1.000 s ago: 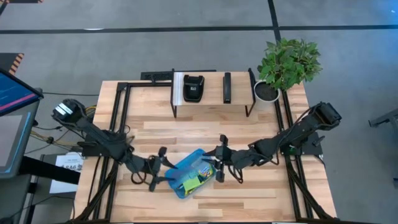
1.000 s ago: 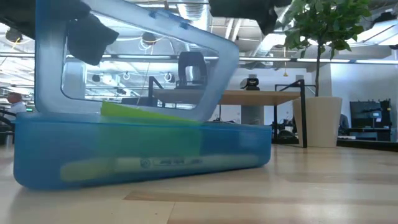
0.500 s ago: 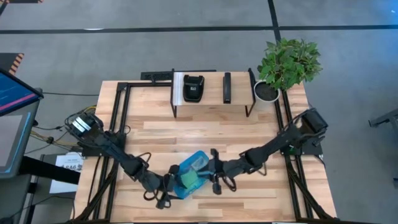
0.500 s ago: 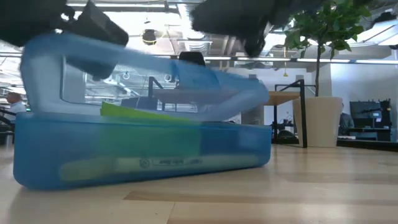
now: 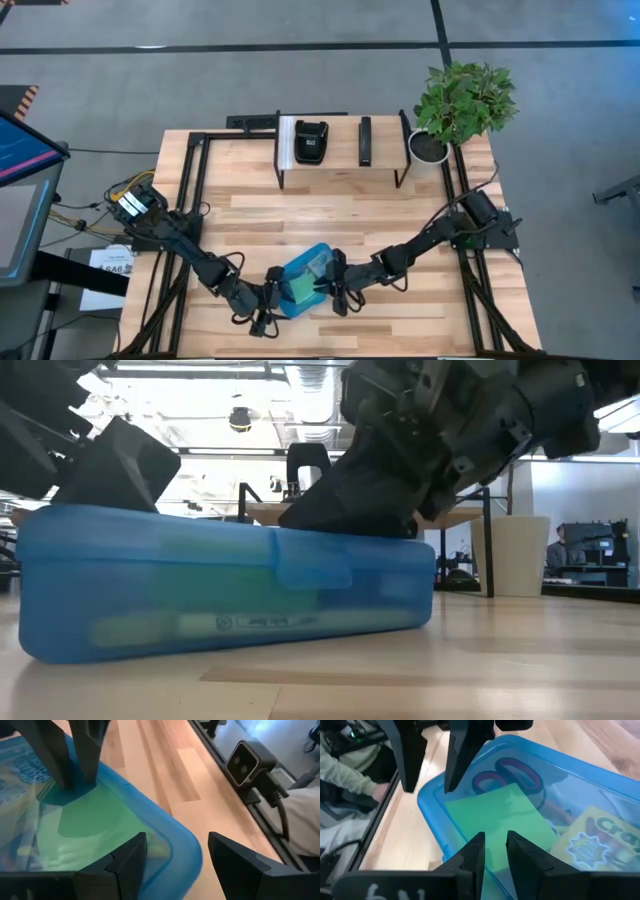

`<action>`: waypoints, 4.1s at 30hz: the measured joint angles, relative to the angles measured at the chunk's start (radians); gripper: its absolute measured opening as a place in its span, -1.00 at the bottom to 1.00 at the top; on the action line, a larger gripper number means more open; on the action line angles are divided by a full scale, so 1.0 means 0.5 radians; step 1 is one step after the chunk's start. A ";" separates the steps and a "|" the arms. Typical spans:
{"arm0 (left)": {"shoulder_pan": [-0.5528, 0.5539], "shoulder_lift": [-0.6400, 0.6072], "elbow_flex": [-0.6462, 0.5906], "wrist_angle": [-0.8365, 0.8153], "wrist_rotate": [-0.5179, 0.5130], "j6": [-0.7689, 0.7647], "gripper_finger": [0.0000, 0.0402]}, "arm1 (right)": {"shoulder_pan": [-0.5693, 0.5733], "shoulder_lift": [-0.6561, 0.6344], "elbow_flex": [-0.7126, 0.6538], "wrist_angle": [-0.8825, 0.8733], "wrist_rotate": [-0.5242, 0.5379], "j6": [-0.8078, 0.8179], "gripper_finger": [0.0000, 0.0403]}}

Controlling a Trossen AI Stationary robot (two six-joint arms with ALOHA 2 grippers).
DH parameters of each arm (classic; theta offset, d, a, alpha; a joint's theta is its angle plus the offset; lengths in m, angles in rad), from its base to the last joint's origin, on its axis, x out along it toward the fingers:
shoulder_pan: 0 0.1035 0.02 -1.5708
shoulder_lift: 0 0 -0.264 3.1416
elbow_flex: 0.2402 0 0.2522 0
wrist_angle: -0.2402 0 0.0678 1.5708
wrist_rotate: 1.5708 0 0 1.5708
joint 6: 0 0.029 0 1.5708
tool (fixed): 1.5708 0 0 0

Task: Pack school essentials
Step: Close the blue supply box, then return to Home Position

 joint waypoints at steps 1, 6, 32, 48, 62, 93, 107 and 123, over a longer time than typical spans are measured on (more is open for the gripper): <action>0.003 -0.002 0.001 -0.027 -0.010 -0.002 0.04 | -0.007 0.018 0.002 0.006 -0.001 0.019 -0.46; 0.013 -0.026 -0.001 -0.063 -0.016 0.021 0.03 | -0.022 0.027 0.004 -0.014 -0.038 0.041 -0.46; 0.236 -1.887 -0.542 0.063 -0.164 1.025 -0.80 | -0.173 -1.481 -0.552 -0.088 -0.054 -1.081 -0.56; 0.901 -3.229 -1.097 -0.292 0.346 0.904 -1.00 | -0.689 -2.240 -1.292 0.338 -0.373 -1.207 -0.97; 0.948 -3.461 -1.102 -1.011 0.357 0.758 -1.00 | -1.319 -2.961 -1.710 0.267 -0.865 -1.097 -0.96; 0.946 -3.454 -1.101 -1.710 0.081 0.083 -1.00 | -1.741 -3.317 -1.927 -0.485 -0.834 -0.695 -0.90; 0.946 -3.454 -1.101 -1.710 0.081 0.082 -1.00 | -1.741 -3.317 -1.928 -0.731 -0.831 -0.696 -0.88; 0.946 -3.454 -1.101 -1.709 0.081 0.082 -1.00 | -1.741 -3.317 -1.929 -0.899 -0.831 -0.699 -0.87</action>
